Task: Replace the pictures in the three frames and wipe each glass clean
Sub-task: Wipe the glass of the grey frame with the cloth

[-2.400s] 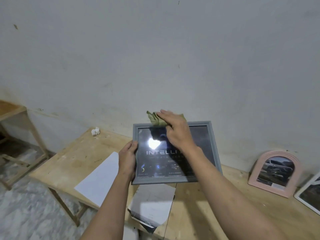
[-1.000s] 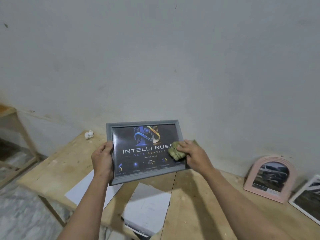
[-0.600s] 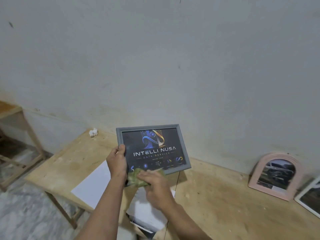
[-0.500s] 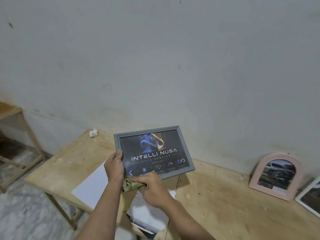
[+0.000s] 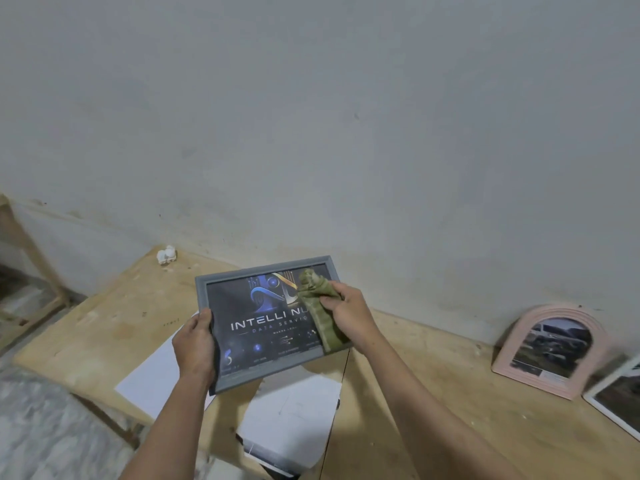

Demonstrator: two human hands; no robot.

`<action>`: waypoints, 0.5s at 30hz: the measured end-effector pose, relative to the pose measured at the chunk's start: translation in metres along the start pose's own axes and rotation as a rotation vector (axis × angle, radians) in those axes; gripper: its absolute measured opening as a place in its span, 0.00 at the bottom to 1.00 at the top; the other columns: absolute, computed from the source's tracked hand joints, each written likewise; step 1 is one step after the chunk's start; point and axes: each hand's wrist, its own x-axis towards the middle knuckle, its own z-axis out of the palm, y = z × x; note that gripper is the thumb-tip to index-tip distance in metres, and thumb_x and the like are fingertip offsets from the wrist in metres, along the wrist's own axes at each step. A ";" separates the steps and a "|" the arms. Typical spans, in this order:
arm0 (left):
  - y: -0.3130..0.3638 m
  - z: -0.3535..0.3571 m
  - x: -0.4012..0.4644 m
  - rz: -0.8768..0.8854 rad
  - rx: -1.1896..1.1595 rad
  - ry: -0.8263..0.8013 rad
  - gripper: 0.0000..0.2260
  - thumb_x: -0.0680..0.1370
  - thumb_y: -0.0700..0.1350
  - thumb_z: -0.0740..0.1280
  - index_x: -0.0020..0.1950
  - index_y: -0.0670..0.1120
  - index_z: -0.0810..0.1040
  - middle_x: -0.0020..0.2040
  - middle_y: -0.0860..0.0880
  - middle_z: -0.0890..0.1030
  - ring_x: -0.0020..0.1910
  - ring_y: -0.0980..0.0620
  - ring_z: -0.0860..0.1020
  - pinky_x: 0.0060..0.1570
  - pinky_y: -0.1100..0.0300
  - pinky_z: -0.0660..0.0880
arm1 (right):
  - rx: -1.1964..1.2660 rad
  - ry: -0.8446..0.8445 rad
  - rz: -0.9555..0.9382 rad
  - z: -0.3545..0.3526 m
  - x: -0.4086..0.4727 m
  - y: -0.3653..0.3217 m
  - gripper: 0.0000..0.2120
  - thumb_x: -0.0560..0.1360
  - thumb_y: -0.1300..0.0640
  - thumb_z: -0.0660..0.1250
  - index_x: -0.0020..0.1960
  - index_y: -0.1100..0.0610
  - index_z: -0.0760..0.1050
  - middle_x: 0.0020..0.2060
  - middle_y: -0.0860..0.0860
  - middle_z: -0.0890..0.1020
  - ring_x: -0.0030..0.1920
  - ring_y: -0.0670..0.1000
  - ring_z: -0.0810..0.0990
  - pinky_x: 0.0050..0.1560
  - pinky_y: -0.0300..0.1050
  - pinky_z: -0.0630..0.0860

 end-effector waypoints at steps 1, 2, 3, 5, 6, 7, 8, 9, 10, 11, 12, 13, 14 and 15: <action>-0.004 0.003 0.006 0.018 0.019 0.014 0.07 0.80 0.42 0.65 0.50 0.41 0.82 0.45 0.46 0.81 0.43 0.48 0.77 0.46 0.59 0.73 | -0.004 0.019 0.008 -0.008 0.013 0.003 0.14 0.74 0.66 0.65 0.46 0.48 0.82 0.42 0.48 0.85 0.43 0.48 0.81 0.48 0.41 0.76; -0.003 0.003 0.009 0.037 0.028 0.023 0.06 0.80 0.42 0.65 0.50 0.42 0.81 0.43 0.47 0.81 0.42 0.50 0.77 0.43 0.62 0.73 | -0.010 0.039 0.021 -0.015 0.023 0.004 0.13 0.73 0.66 0.65 0.48 0.51 0.82 0.42 0.49 0.85 0.42 0.48 0.81 0.45 0.40 0.76; -0.006 0.005 0.014 0.046 0.046 0.027 0.06 0.80 0.41 0.65 0.50 0.42 0.81 0.42 0.49 0.80 0.41 0.52 0.76 0.40 0.65 0.73 | -0.020 0.057 0.037 -0.024 0.035 0.008 0.12 0.73 0.65 0.65 0.49 0.52 0.82 0.42 0.49 0.85 0.41 0.48 0.82 0.44 0.38 0.76; -0.010 0.007 0.027 0.050 0.086 0.043 0.05 0.80 0.40 0.66 0.50 0.42 0.81 0.44 0.48 0.79 0.42 0.52 0.74 0.39 0.64 0.71 | -0.075 0.084 0.061 -0.037 0.062 0.018 0.11 0.73 0.64 0.66 0.50 0.51 0.82 0.43 0.48 0.85 0.43 0.48 0.82 0.46 0.40 0.77; -0.014 0.008 0.035 0.044 0.095 0.050 0.05 0.79 0.40 0.66 0.49 0.42 0.81 0.44 0.47 0.78 0.42 0.51 0.72 0.39 0.62 0.70 | -0.104 0.089 0.077 -0.043 0.078 0.026 0.11 0.73 0.63 0.66 0.49 0.51 0.82 0.43 0.48 0.85 0.45 0.49 0.82 0.48 0.42 0.77; -0.016 0.006 0.039 0.036 0.096 0.050 0.04 0.79 0.40 0.67 0.48 0.42 0.81 0.44 0.47 0.77 0.42 0.51 0.71 0.38 0.62 0.69 | -0.129 0.095 0.082 -0.048 0.090 0.032 0.11 0.73 0.63 0.66 0.49 0.50 0.82 0.44 0.49 0.85 0.46 0.50 0.82 0.49 0.43 0.76; -0.020 0.005 0.046 0.029 0.101 0.053 0.04 0.78 0.40 0.67 0.46 0.43 0.81 0.41 0.49 0.77 0.40 0.52 0.70 0.37 0.62 0.69 | -0.173 0.095 0.097 -0.052 0.105 0.042 0.11 0.73 0.62 0.65 0.50 0.50 0.82 0.44 0.48 0.84 0.46 0.50 0.82 0.49 0.43 0.76; -0.023 0.005 0.052 0.021 0.114 0.064 0.05 0.78 0.40 0.67 0.43 0.44 0.80 0.37 0.53 0.77 0.39 0.52 0.69 0.34 0.63 0.69 | -0.243 0.090 0.106 -0.056 0.120 0.050 0.11 0.74 0.60 0.65 0.52 0.50 0.82 0.45 0.48 0.84 0.47 0.50 0.81 0.50 0.43 0.75; -0.028 0.005 0.059 0.008 0.133 0.078 0.07 0.78 0.41 0.68 0.39 0.44 0.78 0.30 0.57 0.75 0.36 0.53 0.67 0.32 0.62 0.68 | -0.329 0.066 0.112 -0.058 0.137 0.061 0.11 0.75 0.59 0.64 0.53 0.50 0.82 0.47 0.47 0.83 0.48 0.50 0.80 0.49 0.42 0.74; -0.031 0.005 0.065 -0.012 0.149 0.084 0.09 0.77 0.41 0.68 0.37 0.43 0.76 0.25 0.59 0.71 0.33 0.53 0.66 0.30 0.62 0.67 | -0.410 0.029 0.118 -0.059 0.150 0.071 0.11 0.75 0.58 0.63 0.55 0.51 0.81 0.48 0.48 0.83 0.49 0.50 0.79 0.49 0.42 0.72; -0.035 0.005 0.072 -0.027 0.167 0.087 0.09 0.76 0.42 0.68 0.38 0.40 0.74 0.22 0.58 0.70 0.30 0.53 0.65 0.29 0.62 0.65 | -0.470 -0.007 0.124 -0.059 0.165 0.084 0.12 0.76 0.57 0.62 0.55 0.52 0.81 0.49 0.50 0.83 0.49 0.52 0.79 0.48 0.42 0.72; -0.038 0.006 0.078 -0.047 0.173 0.102 0.10 0.75 0.43 0.69 0.40 0.37 0.74 0.21 0.57 0.69 0.29 0.52 0.64 0.31 0.61 0.65 | -0.516 -0.026 0.121 -0.058 0.176 0.096 0.12 0.77 0.57 0.62 0.55 0.54 0.81 0.49 0.53 0.84 0.50 0.54 0.79 0.48 0.43 0.72; -0.042 0.006 0.085 -0.068 0.168 0.117 0.13 0.73 0.45 0.69 0.42 0.35 0.75 0.21 0.57 0.69 0.29 0.51 0.64 0.33 0.60 0.64 | -0.557 -0.038 0.110 -0.055 0.188 0.109 0.12 0.77 0.58 0.61 0.55 0.55 0.81 0.50 0.55 0.84 0.51 0.56 0.80 0.48 0.43 0.72; -0.044 0.007 0.089 -0.093 0.166 0.127 0.14 0.71 0.46 0.70 0.42 0.35 0.76 0.21 0.56 0.69 0.30 0.51 0.64 0.33 0.59 0.64 | -0.603 -0.047 0.090 -0.054 0.199 0.122 0.13 0.76 0.60 0.61 0.56 0.55 0.81 0.50 0.55 0.84 0.51 0.57 0.80 0.46 0.42 0.71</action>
